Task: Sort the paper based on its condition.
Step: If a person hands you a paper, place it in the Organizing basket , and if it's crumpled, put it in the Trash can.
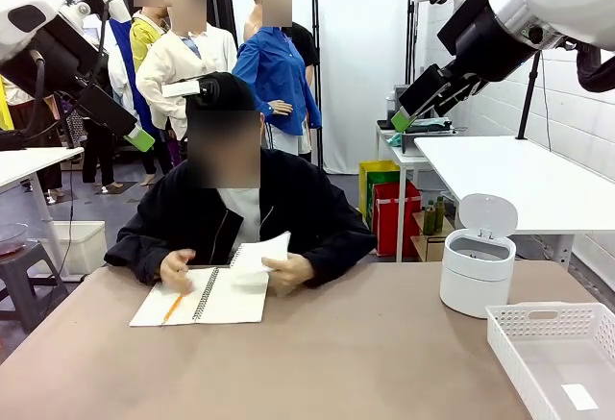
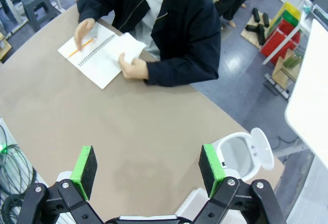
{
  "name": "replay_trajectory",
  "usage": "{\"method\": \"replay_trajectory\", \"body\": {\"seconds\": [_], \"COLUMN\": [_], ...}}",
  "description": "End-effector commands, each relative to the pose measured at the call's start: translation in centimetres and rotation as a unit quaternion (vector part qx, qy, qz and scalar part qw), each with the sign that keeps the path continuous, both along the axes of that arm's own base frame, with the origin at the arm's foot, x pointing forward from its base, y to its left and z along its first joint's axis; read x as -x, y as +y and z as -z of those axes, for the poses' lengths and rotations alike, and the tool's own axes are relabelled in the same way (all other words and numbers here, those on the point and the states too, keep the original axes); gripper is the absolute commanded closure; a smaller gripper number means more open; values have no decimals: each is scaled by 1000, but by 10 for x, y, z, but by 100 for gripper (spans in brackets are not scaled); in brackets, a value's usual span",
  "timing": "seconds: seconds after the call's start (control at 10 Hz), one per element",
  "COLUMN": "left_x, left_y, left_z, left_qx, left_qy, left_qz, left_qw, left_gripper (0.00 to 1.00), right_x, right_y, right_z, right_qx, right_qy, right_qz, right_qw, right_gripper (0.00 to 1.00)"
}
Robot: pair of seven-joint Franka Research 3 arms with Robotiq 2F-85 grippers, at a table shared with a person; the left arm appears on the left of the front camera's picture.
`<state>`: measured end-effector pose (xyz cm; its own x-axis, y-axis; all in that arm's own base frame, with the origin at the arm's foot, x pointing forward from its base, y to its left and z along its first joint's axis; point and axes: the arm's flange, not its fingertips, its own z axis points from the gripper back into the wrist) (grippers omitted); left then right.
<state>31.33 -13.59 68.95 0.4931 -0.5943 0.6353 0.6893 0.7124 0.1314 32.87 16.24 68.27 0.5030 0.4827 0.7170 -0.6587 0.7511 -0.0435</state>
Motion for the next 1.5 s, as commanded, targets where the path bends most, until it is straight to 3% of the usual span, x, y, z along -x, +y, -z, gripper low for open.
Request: {"method": "replay_trajectory", "body": {"seconds": [0.0, 1.4], "left_x": [0, 0], "left_y": [1, 1], "left_z": [0, 0], "left_qx": [0, 0], "left_qy": [2, 2], "left_qz": [0, 0], "left_qw": [1000, 1000], "left_gripper": [0, 0], "right_x": [0, 0], "right_y": [0, 0], "right_z": [0, 0], "right_qx": [0, 0], "right_qy": [0, 0], "right_qz": [0, 0], "right_qw": [1000, 1000], "right_gripper": [0, 0]}}
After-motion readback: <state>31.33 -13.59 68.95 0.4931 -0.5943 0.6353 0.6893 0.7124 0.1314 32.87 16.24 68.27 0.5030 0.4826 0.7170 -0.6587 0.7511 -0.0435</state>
